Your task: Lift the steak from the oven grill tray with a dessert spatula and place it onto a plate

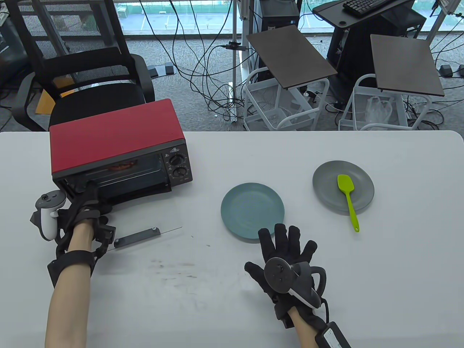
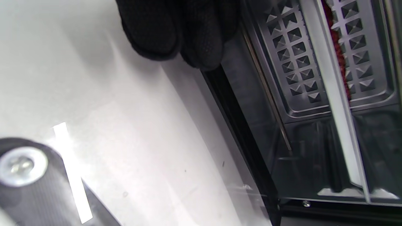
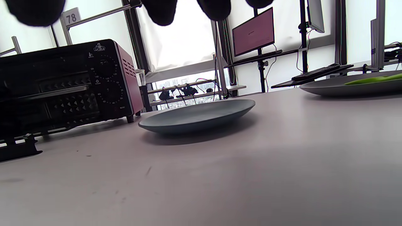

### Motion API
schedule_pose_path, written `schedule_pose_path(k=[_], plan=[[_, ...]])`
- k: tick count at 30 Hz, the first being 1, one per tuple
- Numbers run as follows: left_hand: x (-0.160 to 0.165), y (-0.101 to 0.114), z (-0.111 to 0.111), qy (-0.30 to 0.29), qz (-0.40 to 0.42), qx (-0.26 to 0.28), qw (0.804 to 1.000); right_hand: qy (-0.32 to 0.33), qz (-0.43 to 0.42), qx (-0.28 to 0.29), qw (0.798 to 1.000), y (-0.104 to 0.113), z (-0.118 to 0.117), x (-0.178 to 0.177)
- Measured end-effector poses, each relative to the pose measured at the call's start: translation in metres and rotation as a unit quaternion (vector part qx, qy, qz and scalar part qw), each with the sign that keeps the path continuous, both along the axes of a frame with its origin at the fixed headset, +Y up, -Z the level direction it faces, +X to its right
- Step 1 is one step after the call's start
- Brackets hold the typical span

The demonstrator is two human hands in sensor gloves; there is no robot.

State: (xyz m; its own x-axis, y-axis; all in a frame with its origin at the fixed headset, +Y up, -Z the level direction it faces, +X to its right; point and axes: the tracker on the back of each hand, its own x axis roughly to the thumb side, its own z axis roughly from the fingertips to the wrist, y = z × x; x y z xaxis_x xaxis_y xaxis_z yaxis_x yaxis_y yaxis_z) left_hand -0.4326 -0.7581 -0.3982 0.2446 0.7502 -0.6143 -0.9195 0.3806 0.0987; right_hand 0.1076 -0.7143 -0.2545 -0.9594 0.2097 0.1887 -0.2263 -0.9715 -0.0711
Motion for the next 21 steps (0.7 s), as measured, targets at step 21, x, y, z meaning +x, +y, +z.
schedule_pose_path(k=[21], plan=[[-0.012,-0.012,-0.012,-0.011,0.074,0.013,0.997,0.017,0.003,-0.020,1.000,-0.002,-0.001,-0.004]])
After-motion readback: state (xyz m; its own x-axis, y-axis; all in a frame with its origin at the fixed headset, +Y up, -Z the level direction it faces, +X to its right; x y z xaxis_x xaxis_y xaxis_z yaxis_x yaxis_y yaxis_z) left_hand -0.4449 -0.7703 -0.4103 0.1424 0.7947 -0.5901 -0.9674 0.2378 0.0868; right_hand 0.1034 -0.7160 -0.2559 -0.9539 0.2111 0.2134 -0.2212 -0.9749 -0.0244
